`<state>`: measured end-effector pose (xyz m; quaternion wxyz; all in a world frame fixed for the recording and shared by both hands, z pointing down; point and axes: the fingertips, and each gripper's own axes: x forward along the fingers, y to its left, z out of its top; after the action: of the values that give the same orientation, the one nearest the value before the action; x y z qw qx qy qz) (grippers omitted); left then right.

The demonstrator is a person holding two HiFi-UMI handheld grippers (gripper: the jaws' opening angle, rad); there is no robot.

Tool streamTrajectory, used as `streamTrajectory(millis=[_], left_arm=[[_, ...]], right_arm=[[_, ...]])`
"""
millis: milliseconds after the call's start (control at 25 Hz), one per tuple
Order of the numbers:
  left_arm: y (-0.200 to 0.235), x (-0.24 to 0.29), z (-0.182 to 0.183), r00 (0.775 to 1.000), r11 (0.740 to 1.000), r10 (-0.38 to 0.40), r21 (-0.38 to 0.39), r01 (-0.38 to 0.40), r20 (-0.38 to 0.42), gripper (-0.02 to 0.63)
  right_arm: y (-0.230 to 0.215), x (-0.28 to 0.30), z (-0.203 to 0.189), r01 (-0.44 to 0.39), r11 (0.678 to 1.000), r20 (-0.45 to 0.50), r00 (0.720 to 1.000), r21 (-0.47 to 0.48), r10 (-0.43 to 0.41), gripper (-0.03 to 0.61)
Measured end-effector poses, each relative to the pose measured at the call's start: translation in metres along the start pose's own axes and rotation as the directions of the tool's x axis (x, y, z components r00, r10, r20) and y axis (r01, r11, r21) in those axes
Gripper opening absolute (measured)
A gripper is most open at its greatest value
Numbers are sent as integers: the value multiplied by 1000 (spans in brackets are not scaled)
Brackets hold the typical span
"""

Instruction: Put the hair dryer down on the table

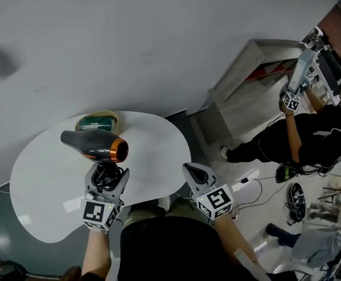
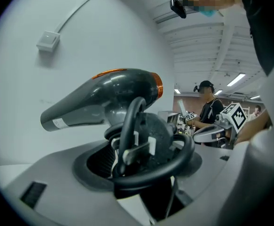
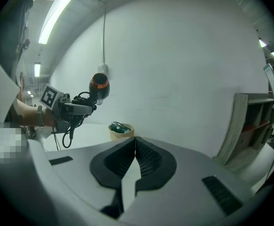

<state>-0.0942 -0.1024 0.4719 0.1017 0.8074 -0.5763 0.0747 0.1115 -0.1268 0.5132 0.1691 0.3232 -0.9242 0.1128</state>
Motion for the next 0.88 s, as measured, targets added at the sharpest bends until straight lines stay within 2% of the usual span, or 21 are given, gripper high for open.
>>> streamTrajectory(millis=[160, 360, 560, 880], left_arm=[[-6, 19, -13, 995, 995, -95, 24, 96, -22, 324], [-21, 52, -41, 980, 984, -174, 25, 177, -96, 324], [-32, 72, -64, 964, 972, -227, 27, 233, -139, 324], [-36, 99, -98, 933, 959, -282, -21, 284, -225, 324]], right_arm=[[0, -3, -5, 54, 998, -15, 998, 18, -54, 15], [-11, -6, -17, 110, 992, -37, 993, 54, -108, 15], [-12, -12, -26, 147, 986, -62, 988, 77, -142, 15], [-11, -7, -40, 194, 971, -100, 978, 138, -181, 15]])
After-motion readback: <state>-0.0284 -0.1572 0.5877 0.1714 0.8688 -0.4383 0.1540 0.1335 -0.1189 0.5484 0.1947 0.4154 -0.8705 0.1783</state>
